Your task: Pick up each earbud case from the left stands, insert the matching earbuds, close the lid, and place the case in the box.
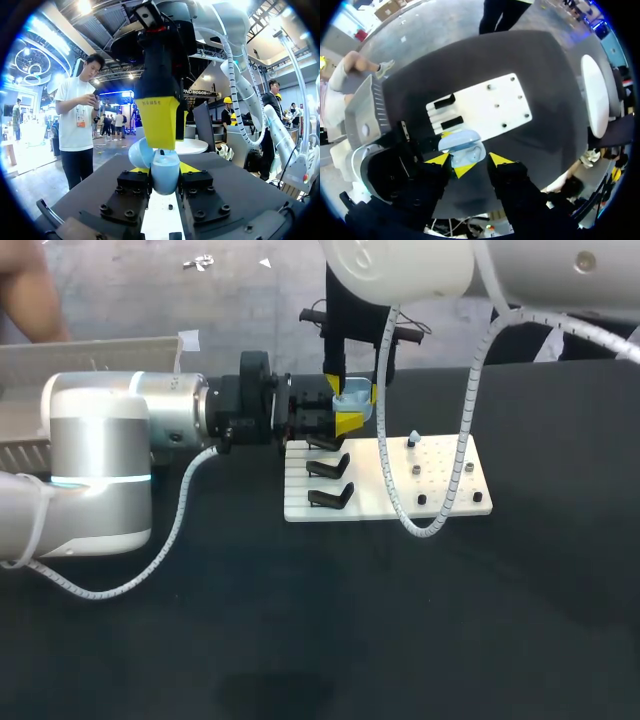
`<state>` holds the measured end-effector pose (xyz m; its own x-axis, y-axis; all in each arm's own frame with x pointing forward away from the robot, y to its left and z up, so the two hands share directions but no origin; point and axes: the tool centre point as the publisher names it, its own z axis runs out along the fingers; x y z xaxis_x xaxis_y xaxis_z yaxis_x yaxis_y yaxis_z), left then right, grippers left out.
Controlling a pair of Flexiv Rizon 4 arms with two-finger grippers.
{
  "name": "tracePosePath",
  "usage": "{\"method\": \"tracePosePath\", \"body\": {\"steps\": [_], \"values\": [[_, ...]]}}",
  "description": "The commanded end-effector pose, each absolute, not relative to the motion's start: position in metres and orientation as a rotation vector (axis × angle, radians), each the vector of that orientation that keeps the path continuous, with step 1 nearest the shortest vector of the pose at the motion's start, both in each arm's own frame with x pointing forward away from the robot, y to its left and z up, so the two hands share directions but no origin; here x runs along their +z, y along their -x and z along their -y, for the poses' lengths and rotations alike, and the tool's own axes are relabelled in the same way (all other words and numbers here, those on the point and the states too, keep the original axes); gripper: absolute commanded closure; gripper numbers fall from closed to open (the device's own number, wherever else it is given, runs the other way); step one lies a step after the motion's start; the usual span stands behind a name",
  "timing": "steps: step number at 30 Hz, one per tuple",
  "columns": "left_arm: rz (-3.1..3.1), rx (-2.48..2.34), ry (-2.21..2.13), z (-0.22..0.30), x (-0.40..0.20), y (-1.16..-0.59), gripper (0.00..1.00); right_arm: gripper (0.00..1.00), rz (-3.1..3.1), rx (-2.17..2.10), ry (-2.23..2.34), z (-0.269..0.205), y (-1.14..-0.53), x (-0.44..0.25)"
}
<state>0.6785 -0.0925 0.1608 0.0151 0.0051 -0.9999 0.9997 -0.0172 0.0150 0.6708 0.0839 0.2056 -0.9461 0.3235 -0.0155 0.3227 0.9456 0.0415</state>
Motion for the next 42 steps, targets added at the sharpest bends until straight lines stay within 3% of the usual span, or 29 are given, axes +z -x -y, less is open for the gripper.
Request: {"method": "tracePosePath", "body": {"steps": [1, 3, 6, 16, 32, 42], "values": [[-1.19, -1.203, -1.228, 0.093, 0.16, -0.678, 1.0, 0.42, -3.034, 0.165, -0.395, -0.074, -0.655, 0.212], [-1.19, -1.203, -1.228, 0.093, 0.16, -0.678, 1.0, 0.35, -2.99, 0.204, -0.32, -0.069, -0.65, 0.215], [-1.19, -1.203, -1.228, 0.093, 0.16, -0.678, 1.0, 0.0, -2.934, 0.231, -0.199, -0.06, -0.644, 0.219], [-1.19, -1.203, -1.228, 0.093, 0.16, -0.678, 1.0, 0.0, -2.864, 0.199, 0.035, -0.037, -0.63, 0.235], [-1.19, -1.203, -1.228, 0.093, 0.16, -0.678, 1.0, 0.0, -2.873, 0.131, 0.039, -0.033, -0.628, 0.235], [-1.19, -1.203, -1.228, 0.093, 0.16, -0.678, 1.0, 0.0, -2.781, 0.213, -0.202, -0.003, -0.668, 0.219]]}}
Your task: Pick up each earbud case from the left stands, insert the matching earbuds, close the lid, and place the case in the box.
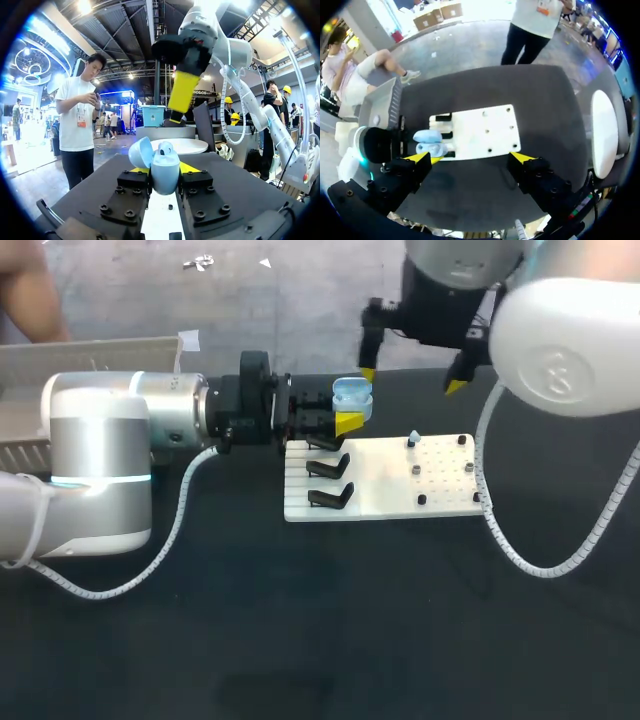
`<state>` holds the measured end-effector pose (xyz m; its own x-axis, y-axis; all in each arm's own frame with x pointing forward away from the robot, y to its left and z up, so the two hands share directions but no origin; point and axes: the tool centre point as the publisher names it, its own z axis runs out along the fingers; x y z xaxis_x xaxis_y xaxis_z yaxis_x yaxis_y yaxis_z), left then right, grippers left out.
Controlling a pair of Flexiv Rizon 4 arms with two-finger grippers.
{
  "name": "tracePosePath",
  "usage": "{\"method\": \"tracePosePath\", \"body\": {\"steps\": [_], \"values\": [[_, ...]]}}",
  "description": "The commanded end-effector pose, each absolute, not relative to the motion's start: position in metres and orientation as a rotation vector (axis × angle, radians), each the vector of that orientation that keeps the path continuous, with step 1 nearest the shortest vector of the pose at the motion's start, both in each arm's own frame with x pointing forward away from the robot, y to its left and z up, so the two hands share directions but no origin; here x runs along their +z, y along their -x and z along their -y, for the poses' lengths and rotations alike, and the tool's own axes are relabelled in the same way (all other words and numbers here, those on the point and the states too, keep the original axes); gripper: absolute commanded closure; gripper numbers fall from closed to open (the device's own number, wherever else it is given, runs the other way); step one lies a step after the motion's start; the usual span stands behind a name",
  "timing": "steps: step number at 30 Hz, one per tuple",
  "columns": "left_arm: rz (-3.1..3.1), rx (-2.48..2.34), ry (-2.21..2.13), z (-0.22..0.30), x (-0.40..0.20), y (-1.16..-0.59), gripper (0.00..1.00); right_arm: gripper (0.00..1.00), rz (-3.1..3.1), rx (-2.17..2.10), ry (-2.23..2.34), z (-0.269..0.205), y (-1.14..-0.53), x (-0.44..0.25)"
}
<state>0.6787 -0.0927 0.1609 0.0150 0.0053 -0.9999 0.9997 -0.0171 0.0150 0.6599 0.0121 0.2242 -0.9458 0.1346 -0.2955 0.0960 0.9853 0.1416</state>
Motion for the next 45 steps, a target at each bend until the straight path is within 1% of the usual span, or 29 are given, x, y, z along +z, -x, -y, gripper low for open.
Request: {"method": "tracePosePath", "body": {"steps": [1, 6, 8, 9, 13, 14, 20, 29, 45], "values": [[-1.19, -1.203, -1.228, 0.093, 0.16, -0.678, 1.0, 0.0, -2.786, 0.211, -0.207, 0.0, -0.672, 0.219], [-1.19, -1.203, -1.228, 0.093, 0.16, -0.678, 1.0, 0.0, -2.761, 0.23, -0.279, 0.011, -0.695, 0.208], [-1.19, -1.203, -1.228, 0.093, 0.16, -0.678, 1.0, 0.0, -2.736, 0.286, -0.333, 0.016, -0.704, 0.198], [-1.19, -1.203, -1.228, 0.093, 0.16, -0.678, 1.0, 0.0, -2.767, 0.232, -0.327, 0.018, -0.708, 0.192], [-1.19, -1.203, -1.228, 0.093, 0.16, -0.678, 1.0, 0.0, -2.743, 0.293, -0.389, 0.022, -0.723, 0.17], [-1.19, -1.203, -1.228, 0.093, 0.16, -0.678, 1.0, 0.0, -2.764, 0.254, -0.384, 0.023, -0.726, 0.162], [-1.19, -1.203, -1.228, 0.093, 0.16, -0.678, 1.0, 0.0, -2.786, 0.312, -0.441, 0.021, -0.737, 0.12], [-1.19, -1.203, -1.228, 0.093, 0.16, -0.678, 1.0, 0.0, -2.824, 0.373, -0.49, 0.007, -0.749, 0.077], [-1.19, -1.203, -1.228, 0.093, 0.16, -0.678, 1.0, 0.0, -2.797, 0.405, -0.557, 0.001, -0.762, 0.041]]}}
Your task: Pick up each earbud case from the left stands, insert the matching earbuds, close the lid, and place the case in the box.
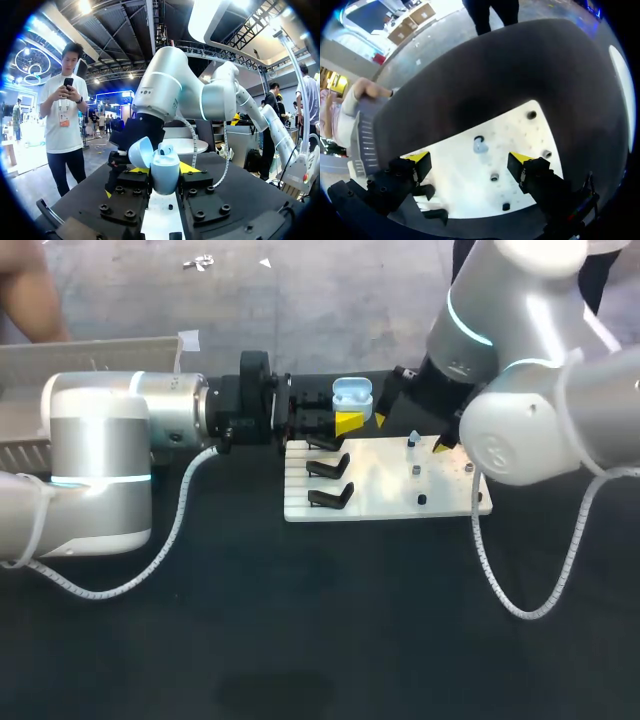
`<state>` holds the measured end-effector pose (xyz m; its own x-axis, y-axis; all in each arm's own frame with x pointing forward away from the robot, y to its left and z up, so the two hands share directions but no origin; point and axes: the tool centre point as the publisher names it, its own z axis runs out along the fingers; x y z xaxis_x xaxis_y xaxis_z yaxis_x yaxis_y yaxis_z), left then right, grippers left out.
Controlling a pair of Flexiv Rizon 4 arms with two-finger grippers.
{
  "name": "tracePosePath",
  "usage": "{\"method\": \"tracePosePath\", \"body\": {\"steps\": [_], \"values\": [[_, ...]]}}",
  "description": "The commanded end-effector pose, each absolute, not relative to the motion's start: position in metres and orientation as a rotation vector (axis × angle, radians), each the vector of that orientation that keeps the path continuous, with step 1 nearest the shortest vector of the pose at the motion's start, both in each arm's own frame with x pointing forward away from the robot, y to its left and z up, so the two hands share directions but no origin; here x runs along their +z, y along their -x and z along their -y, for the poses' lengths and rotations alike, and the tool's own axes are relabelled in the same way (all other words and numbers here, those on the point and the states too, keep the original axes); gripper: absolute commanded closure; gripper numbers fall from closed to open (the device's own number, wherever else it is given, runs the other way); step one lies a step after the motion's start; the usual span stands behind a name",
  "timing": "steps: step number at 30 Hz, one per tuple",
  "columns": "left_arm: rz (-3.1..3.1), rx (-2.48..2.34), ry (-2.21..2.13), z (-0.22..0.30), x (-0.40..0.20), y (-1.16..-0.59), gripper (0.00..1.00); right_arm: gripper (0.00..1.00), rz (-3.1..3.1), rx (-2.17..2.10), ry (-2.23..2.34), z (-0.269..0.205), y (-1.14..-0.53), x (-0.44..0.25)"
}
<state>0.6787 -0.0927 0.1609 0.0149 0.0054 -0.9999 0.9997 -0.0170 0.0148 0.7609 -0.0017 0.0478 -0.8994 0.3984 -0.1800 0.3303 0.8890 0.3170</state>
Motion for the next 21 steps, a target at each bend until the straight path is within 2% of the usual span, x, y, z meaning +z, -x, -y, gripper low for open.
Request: {"method": "tracePosePath", "body": {"steps": [1, 7, 13, 14, 21], "values": [[-1.19, -1.203, -1.228, 0.093, 0.16, -0.678, 1.0, 0.0, -2.794, 0.405, -0.557, 0.001, -0.761, 0.041], [-1.19, -1.203, -1.228, 0.093, 0.16, -0.678, 1.0, 0.02, -2.793, 0.391, -0.592, 0.007, -0.761, 0.036], [-1.19, -1.203, -1.228, 0.093, 0.16, -0.678, 1.0, 0.2, -2.791, 0.4, -0.609, 0.011, -0.762, 0.034], [-1.19, -1.203, -1.228, 0.093, 0.16, -0.678, 1.0, 0.26, -2.791, 0.4, -0.61, 0.011, -0.762, 0.034], [-1.19, -1.203, -1.228, 0.093, 0.16, -0.678, 1.0, 0.37, -2.791, 0.4, -0.612, 0.013, -0.765, 0.036]]}}
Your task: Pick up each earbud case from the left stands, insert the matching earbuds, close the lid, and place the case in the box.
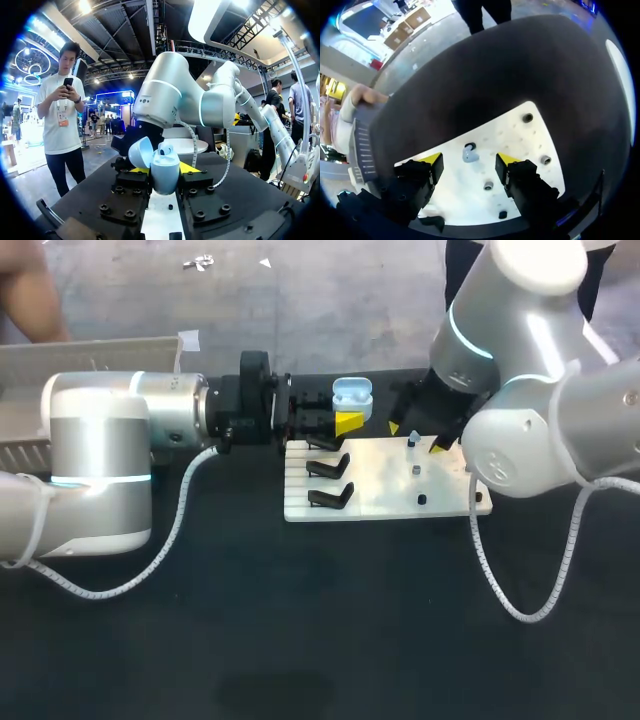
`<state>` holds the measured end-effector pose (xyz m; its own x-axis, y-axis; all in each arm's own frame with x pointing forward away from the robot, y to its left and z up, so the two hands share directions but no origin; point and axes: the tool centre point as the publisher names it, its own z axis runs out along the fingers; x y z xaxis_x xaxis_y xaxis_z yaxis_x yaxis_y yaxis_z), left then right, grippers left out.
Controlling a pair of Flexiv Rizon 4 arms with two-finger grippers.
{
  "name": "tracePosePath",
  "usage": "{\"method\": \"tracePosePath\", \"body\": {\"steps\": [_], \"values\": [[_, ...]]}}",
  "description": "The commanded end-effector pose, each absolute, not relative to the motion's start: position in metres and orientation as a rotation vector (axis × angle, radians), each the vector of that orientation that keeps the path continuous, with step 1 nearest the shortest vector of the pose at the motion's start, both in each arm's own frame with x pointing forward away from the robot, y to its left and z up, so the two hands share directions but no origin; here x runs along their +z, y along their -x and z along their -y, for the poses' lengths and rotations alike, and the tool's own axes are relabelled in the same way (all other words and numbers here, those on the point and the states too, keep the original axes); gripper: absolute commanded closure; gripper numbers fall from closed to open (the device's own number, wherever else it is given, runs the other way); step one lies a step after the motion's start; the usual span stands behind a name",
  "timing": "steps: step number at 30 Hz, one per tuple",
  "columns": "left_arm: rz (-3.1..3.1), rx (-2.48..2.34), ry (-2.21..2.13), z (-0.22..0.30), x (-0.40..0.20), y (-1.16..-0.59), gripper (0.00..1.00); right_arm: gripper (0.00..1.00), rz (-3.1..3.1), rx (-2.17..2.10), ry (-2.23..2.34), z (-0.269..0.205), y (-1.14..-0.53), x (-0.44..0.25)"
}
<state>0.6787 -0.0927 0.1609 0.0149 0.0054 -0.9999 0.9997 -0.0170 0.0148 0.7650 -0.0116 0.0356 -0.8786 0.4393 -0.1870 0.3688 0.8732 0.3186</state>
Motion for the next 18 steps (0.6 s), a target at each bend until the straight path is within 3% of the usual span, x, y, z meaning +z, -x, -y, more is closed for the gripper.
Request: {"method": "tracePosePath", "body": {"steps": [1, 5, 18], "values": [[-1.19, -1.203, -1.228, 0.0932, 0.1599, -0.678, 1.0, 0.38, -2.792, 0.402, -0.612, 0.0128, -0.7653, 0.0366], [-1.19, -1.203, -1.228, 0.0932, 0.1599, -0.678, 1.0, 0.51, -2.791, 0.406, -0.619, 0.0131, -0.7663, 0.0362], [-1.19, -1.203, -1.228, 0.0932, 0.1599, -0.678, 1.0, 0.56, -2.796, 0.416, -0.628, 0.0124, -0.7691, 0.0323]]}}
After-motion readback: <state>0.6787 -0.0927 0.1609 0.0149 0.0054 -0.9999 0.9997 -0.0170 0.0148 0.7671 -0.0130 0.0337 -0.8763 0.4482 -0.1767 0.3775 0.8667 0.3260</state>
